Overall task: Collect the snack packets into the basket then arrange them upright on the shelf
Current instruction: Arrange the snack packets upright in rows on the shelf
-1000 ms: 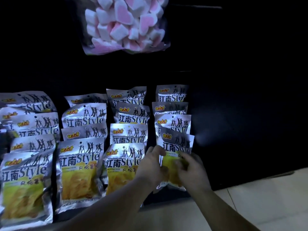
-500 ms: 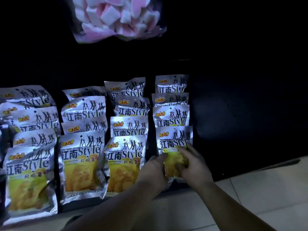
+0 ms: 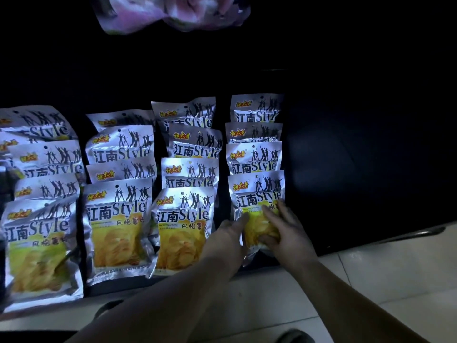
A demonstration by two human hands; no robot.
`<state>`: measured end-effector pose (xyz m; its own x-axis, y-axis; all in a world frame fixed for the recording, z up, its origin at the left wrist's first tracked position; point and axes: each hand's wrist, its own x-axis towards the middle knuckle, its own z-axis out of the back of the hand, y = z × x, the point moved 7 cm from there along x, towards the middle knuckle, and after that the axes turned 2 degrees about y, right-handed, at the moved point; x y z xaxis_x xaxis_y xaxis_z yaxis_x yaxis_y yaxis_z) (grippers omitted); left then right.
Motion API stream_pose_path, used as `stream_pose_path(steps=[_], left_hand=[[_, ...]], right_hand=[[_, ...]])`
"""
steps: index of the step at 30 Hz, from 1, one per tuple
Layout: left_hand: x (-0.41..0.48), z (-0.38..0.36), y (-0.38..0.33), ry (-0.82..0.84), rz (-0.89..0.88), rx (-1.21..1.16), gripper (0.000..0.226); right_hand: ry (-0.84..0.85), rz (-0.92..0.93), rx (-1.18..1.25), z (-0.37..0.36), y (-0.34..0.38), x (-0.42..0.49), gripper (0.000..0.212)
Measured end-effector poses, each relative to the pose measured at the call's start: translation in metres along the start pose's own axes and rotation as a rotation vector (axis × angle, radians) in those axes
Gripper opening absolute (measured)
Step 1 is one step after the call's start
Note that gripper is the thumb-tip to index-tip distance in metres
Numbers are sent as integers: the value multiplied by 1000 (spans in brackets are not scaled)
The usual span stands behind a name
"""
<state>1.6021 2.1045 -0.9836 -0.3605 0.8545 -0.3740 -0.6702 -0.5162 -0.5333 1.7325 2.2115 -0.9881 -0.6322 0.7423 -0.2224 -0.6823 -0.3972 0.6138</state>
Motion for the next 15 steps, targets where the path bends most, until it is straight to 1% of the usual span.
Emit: stream_pose_path(steps=[4,6,8,11,15], left_hand=[[1,-2,4,7,-4,-80,86],[0,-5,6,2,0,-134,86],[-2,-6,7,-10,4,-188,86],[-3,-8,6,-11,6,-178,86],[-4,-9,4,13,12,-172,91]], right_hand=[[-15,10,24,5,-1,-1,77],[-49,25,11,9,1,-6,75],[-46,44,-35,8,5,-14,74],[-9,32,-108,2,6,-22,74],[26,-2,-120,4,4,-22,73]])
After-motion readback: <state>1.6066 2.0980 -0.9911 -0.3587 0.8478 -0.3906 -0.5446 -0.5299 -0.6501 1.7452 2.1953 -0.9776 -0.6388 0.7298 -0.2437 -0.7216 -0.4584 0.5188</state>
